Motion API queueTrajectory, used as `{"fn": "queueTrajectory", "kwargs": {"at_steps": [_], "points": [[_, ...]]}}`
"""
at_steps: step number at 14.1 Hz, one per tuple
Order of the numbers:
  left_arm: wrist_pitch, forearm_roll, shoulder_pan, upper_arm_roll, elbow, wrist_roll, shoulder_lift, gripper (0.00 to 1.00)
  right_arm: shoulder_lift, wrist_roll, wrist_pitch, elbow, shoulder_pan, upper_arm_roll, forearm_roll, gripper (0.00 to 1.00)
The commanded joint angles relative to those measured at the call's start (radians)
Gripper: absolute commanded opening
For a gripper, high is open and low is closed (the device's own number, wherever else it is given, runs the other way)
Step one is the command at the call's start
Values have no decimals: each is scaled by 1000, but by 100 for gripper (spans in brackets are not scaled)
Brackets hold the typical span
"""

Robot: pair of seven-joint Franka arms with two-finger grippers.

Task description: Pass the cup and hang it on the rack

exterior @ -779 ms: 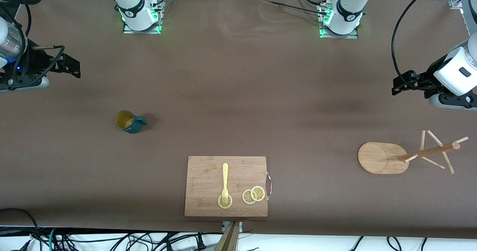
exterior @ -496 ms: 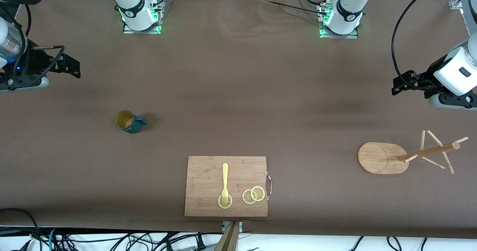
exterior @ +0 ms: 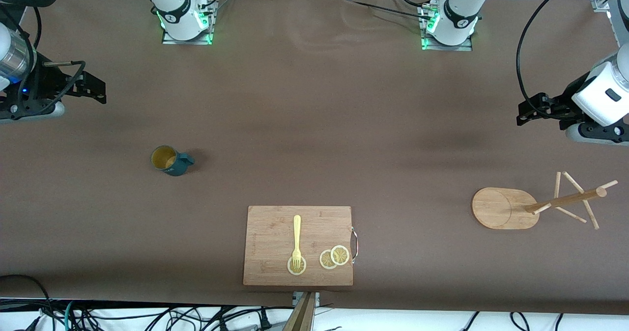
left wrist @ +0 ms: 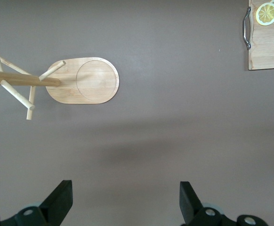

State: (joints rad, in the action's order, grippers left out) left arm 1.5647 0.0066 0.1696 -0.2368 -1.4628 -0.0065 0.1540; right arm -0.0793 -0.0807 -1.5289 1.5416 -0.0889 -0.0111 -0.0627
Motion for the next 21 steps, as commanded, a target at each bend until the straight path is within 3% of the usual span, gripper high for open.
{"fn": "queueTrajectory", "kwargs": {"at_steps": [1,11,14,19,21], "points": [[-22,30,-7,-1,35,-4,16,100,0,12,19,-8,9,8,-11,100],[-22,30,-7,-1,36,-4,16,100,-4,15,3,-9,11,7,3,100],[-22,30,-7,-1,36,-3,16,100,-4,6,-7,-9,23,-55,151,100],[-22,30,-7,-1,36,-3,16,100,-2,-1,-4,-8,17,-58,142,100],[-22,30,-7,-1,36,-3,16,100,-2,1,-10,-6,6,-50,91,100]]}}
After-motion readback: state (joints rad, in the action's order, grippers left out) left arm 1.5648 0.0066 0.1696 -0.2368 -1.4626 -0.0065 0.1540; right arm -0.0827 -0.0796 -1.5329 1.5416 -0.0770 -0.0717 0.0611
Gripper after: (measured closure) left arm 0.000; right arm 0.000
